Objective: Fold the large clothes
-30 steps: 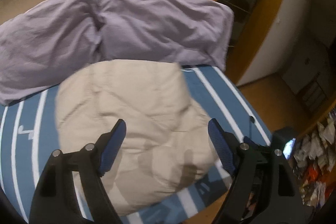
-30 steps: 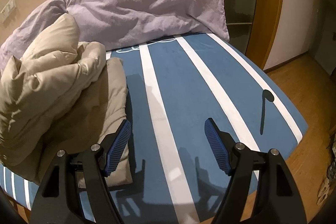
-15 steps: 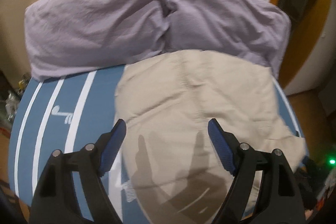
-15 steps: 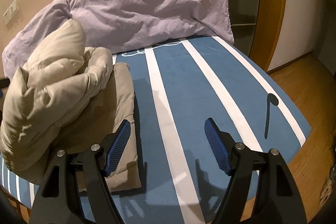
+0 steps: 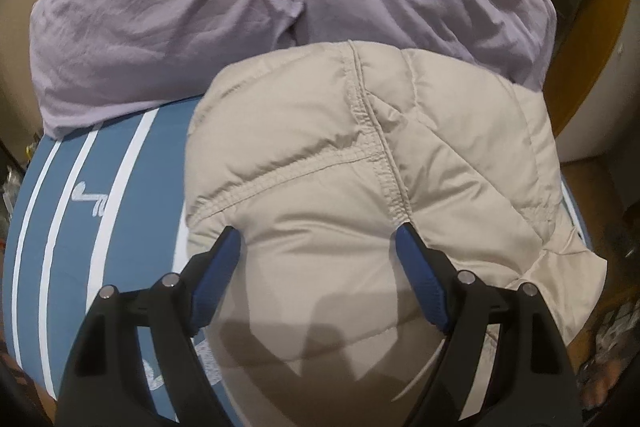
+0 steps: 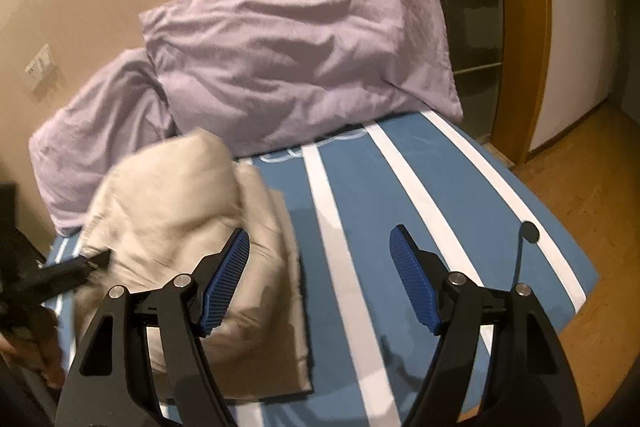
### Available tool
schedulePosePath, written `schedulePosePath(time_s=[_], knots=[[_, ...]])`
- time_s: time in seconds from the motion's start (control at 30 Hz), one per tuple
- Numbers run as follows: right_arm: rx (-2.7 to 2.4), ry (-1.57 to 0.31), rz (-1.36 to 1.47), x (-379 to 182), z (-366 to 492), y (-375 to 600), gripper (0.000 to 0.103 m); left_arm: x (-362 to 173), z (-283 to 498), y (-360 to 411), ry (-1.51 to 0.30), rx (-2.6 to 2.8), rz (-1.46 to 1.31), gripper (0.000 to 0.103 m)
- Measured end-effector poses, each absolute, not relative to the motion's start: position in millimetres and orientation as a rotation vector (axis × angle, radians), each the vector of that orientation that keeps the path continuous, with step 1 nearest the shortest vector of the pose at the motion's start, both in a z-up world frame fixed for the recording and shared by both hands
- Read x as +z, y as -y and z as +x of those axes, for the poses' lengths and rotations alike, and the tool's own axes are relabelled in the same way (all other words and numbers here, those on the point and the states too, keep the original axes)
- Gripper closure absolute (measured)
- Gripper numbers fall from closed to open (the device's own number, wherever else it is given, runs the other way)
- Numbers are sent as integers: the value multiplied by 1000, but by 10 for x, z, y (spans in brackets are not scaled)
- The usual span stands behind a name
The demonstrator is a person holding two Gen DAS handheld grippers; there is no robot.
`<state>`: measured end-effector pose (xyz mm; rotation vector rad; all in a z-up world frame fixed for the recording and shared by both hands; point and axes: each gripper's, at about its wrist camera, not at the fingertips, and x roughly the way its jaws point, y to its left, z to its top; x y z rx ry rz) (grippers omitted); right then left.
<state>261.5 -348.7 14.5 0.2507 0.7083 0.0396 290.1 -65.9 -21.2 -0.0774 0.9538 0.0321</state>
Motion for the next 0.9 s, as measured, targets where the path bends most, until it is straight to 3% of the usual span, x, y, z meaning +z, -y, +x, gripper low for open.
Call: schedulePosePath(time_s=[0.2,0.3,0.9], knots=[[181,-727,256,194,2636,3236,61,-301,2921,896,-945,7,-21,23],[218,-750,228,131,2646,3070,67,-328,2914,939,-940,-1,-5,23],[189,-896,201,-612,2821,2813,70,-277,2921,864,-918,-38,-21,21]])
